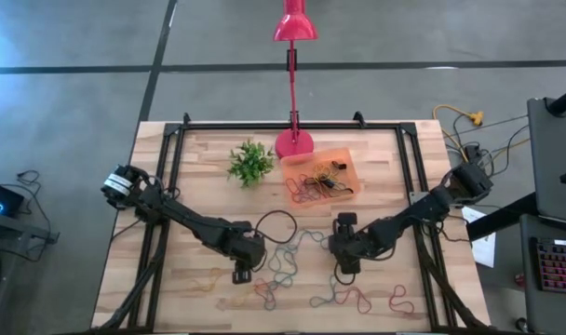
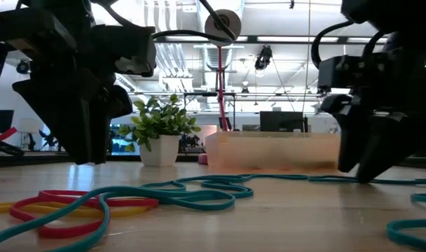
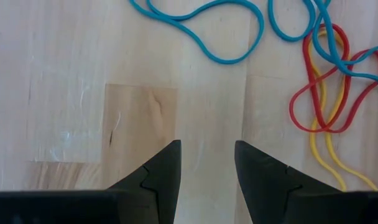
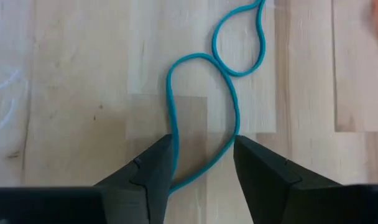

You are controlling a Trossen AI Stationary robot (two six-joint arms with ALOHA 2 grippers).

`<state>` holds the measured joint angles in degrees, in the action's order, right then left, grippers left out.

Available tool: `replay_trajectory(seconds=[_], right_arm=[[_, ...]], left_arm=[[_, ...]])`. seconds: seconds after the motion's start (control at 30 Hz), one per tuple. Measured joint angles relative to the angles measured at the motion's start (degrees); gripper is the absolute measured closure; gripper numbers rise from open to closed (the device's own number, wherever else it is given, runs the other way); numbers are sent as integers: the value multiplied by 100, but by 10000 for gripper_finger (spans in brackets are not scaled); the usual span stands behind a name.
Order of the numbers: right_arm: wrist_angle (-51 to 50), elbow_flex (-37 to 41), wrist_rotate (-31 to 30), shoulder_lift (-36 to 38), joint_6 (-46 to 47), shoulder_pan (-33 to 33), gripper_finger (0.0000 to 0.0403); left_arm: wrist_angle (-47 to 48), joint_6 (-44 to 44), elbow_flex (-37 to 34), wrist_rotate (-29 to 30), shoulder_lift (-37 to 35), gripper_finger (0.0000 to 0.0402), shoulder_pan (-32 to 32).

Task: Pick and place rubber bands into bin
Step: Put the blue rubberband into the orange container

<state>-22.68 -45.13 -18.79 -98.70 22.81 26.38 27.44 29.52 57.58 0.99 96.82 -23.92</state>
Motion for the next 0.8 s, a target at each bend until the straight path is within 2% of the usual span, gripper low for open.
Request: replay_trajectory(seconds=[0.4,0.6,0.8], right_arm=[[505,29,506,-72,-399,-311,280],[867,4,1052,-365,-397,-375,317],[1106,-8,1283,-463,-374,-373,357]], left_arm=[[-10,7,0,104,0,268,0],[-34,9,0,106,0,268,0],[-45,11,0,106,0,268,0]])
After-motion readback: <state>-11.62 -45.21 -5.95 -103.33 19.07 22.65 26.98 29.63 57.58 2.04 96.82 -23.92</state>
